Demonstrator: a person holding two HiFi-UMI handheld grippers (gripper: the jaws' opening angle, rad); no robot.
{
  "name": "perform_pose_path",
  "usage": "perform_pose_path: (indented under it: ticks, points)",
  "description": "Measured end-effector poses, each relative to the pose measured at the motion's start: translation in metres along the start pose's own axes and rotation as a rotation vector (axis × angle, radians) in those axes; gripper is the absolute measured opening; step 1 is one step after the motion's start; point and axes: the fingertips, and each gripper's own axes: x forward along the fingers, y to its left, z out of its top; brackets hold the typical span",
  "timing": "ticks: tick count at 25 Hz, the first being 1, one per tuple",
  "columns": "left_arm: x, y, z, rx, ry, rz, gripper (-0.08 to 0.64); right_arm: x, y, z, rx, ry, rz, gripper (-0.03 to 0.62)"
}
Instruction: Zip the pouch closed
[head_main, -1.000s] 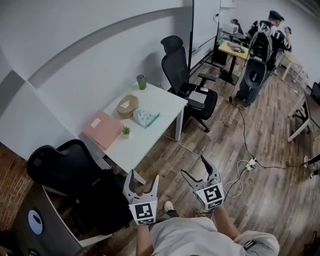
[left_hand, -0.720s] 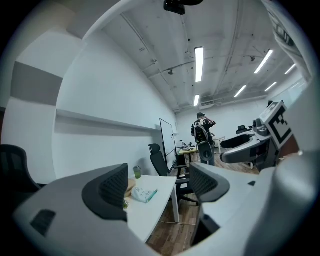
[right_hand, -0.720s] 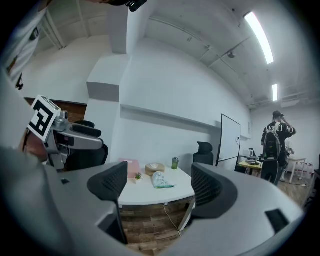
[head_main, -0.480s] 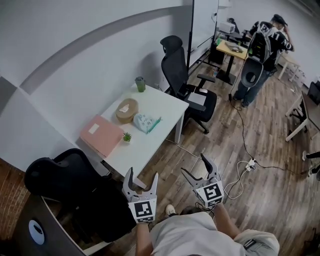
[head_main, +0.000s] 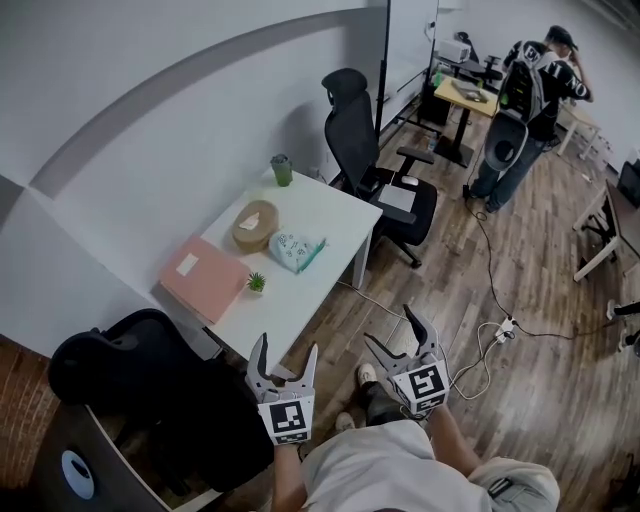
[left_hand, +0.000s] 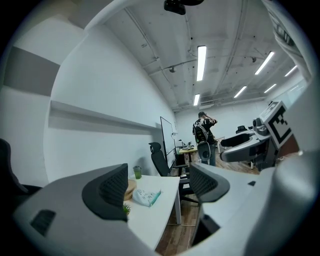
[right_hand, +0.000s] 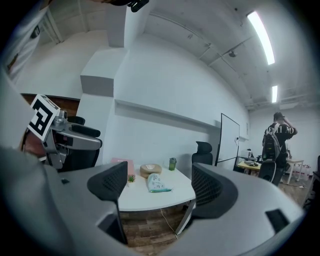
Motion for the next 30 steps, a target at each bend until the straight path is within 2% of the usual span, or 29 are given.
perform_pose_path:
  ticks: [14,22,30]
  points:
    - [0.088,0.023,-0.002,0.006,0.018,0.047,0.382,0.085,-0.049,-0.002,0.004,-0.009,0.046,0.391]
    - [0.145,0.029,0.005,0.001,0.047,0.097,0.382,0.138,-0.09,0.003,0.011,-0.01,0.106,0.391]
    - [0.194,0.025,0.01,0.032,0.09,0.149,0.38,0.182,-0.124,0.005,0.027,-0.041,0.192,0.403]
